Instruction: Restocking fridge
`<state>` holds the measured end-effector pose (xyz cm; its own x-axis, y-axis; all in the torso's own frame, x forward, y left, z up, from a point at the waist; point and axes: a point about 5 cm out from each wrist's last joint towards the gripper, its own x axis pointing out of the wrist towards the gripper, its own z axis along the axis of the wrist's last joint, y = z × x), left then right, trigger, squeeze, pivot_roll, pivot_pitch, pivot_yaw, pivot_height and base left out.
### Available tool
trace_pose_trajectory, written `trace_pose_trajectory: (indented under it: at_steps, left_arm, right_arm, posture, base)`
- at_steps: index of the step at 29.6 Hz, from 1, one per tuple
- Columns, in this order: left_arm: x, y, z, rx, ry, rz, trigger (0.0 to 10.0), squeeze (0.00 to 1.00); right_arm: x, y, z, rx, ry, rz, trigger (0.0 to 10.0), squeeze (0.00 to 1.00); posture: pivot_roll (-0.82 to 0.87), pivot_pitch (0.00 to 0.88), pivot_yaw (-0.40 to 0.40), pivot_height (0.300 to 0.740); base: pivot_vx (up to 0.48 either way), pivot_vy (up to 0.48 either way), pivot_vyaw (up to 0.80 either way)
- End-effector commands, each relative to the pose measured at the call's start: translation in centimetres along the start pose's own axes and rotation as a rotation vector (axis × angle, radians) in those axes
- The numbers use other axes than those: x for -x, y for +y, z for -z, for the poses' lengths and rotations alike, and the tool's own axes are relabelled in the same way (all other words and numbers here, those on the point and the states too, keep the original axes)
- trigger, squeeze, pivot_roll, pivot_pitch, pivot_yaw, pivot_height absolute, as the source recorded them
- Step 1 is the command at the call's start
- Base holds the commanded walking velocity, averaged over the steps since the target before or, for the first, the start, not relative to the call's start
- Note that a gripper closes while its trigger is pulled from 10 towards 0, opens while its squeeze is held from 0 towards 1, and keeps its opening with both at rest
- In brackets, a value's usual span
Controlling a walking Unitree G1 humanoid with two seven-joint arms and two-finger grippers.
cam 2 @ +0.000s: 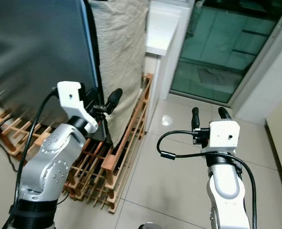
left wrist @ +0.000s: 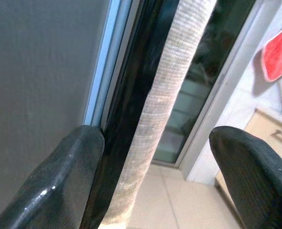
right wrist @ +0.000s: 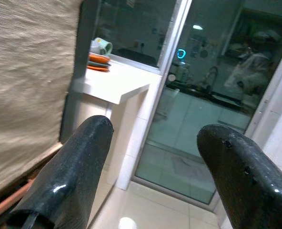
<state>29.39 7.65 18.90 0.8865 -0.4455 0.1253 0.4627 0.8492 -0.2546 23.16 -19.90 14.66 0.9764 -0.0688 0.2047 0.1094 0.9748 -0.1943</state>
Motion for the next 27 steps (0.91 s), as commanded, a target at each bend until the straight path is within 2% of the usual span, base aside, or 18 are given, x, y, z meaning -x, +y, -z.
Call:
trace_pose_trajectory:
  at_steps: [1, 6, 9, 12, 13, 21, 27]
  left_arm:
    - [-1.5, -3.3, -1.5, 0.029, -0.058, 0.187, 10.0, 0.0]
    - [-2.3, -4.9, -1.6, 0.167, -0.046, 0.335, 10.0, 0.0]
    - [-1.9, -6.5, -1.4, 0.223, -0.028, 0.478, 10.0, 0.0]
    - [-1.7, -7.1, -1.4, 0.252, -0.018, 0.54, 10.0, 0.0]
    - [-1.4, -7.5, -1.4, 0.285, 0.0, 0.605, 10.0, 0.0]
    - [-0.3, -8.2, -1.6, 0.327, 0.046, 0.765, 10.0, 0.0]
    - [-0.3, -7.3, -1.8, 0.312, 0.054, 0.743, 10.0, 0.0]
  right_arm:
    - [-0.4, -0.3, -0.2, 0.006, -0.012, 0.019, 10.0, 0.0]
    - [-0.5, -0.3, -0.2, 0.007, -0.016, 0.026, 10.0, 0.0]
    - [-0.5, -0.3, -0.2, 0.007, -0.017, 0.029, 10.0, 0.0]
    - [-0.5, -0.3, -0.2, 0.006, -0.017, 0.03, 10.0, 0.0]
    - [-0.4, -0.3, -0.1, 0.004, -0.016, 0.031, 10.0, 0.0]
    - [-0.4, -0.3, 0.0, 0.004, -0.012, 0.031, 10.0, 0.0]
    - [-0.5, -0.3, 0.1, 0.005, -0.009, 0.032, 10.0, 0.0]
  posture:
    - [-0.15, 0.0, -0.04, 0.74]
    - [-0.16, 0.0, -0.032, 0.74]
    - [-0.16, 0.0, -0.032, 0.74]
    - [-0.16, 0.0, -0.032, 0.74]
    - [-0.16, 0.0, -0.032, 0.74]
    - [-0.17, 0.0, -0.032, 0.74]
    - [-0.17, 0.0, -0.032, 0.74]
  base:
    - [0.0, 0.0, 0.0]
    - [0.0, 0.0, 0.0]
    - [0.0, 0.0, 0.0]
    - [0.0, 0.0, 0.0]
    - [0.0, 0.0, 0.0]
    - [0.0, 0.0, 0.0]
    - [0.0, 0.0, 0.0]
